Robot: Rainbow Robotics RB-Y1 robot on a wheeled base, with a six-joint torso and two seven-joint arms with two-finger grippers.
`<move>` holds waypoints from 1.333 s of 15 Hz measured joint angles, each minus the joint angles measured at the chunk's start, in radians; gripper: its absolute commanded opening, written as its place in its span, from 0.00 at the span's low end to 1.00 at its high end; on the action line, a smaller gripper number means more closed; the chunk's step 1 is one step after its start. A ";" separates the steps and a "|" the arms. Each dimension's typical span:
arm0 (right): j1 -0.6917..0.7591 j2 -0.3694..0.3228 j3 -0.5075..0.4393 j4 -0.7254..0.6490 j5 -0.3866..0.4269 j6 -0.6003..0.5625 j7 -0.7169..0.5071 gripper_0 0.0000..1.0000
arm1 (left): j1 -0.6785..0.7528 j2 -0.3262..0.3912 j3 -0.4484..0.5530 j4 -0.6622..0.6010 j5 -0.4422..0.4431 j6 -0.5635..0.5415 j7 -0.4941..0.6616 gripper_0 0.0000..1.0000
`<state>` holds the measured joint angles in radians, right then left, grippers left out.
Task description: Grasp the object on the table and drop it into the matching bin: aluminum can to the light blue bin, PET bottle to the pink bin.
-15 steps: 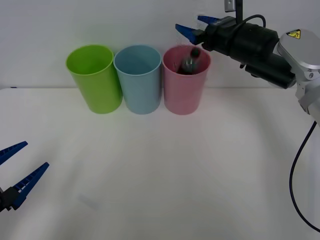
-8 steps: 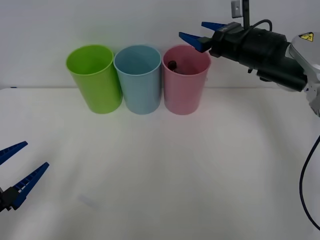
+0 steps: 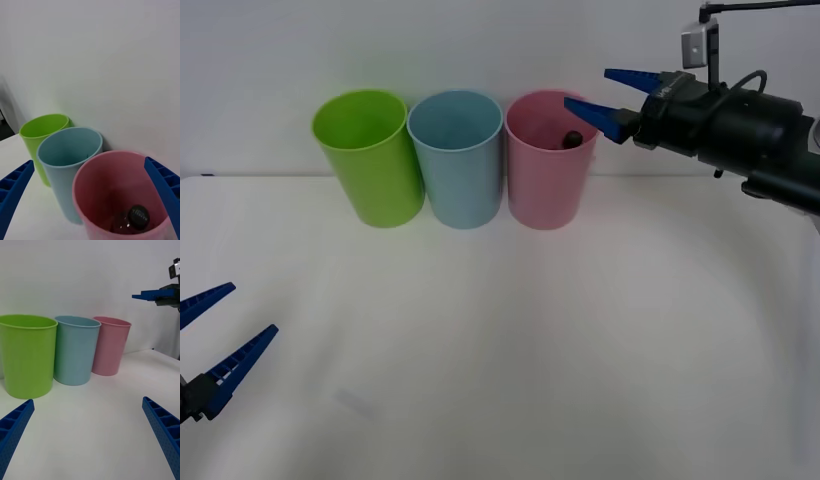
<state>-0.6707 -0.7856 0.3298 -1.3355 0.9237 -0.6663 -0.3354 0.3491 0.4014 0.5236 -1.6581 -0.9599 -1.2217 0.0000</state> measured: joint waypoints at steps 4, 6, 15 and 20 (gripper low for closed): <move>0.157 -0.106 -0.018 -0.166 -0.062 0.000 0.010 1.00 | 0.000 0.000 0.000 0.000 0.000 0.000 0.000 1.00; 0.239 -0.134 -0.052 -0.238 -0.064 0.000 0.016 1.00 | 0.000 0.000 0.000 0.000 0.000 0.000 0.000 1.00; 0.570 -0.175 -0.193 -0.465 -0.048 0.000 0.049 1.00 | 0.000 0.000 0.000 0.000 0.000 0.000 0.000 1.00; 0.721 -0.176 -0.263 -0.544 -0.012 0.000 0.064 1.00 | 0.000 0.000 0.000 0.000 0.000 0.000 0.000 1.00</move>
<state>0.0504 -0.9618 0.0670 -1.8795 0.9115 -0.6658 -0.2717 0.3491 0.4014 0.5236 -1.6581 -0.9599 -1.2217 0.0000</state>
